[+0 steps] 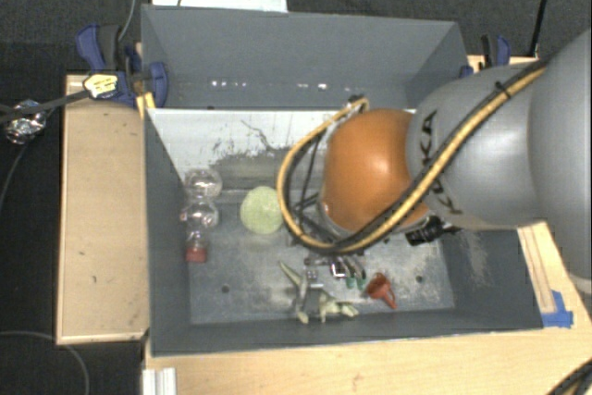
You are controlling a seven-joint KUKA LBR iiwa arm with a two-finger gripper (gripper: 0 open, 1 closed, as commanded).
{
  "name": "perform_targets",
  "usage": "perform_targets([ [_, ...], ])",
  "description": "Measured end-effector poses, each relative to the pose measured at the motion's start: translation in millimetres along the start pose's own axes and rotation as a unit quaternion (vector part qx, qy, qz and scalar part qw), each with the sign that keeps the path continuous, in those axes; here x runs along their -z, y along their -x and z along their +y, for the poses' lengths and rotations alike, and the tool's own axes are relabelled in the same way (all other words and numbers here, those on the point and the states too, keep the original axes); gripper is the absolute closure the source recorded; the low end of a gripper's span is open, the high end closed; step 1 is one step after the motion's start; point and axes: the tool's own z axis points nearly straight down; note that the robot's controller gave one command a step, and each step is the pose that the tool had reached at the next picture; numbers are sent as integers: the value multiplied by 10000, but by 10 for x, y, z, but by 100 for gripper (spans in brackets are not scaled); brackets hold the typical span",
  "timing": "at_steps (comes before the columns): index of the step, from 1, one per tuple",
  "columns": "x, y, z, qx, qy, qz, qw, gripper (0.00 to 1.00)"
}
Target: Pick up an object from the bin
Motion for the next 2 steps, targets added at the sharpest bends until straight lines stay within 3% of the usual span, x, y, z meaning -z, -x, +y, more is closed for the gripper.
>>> perform_targets([
  [1, 40, 21, -5, -21, 7, -40, 10000, 0],
  [2, -283, 0, -294, 277, 16, -54, 9996, 0],
])
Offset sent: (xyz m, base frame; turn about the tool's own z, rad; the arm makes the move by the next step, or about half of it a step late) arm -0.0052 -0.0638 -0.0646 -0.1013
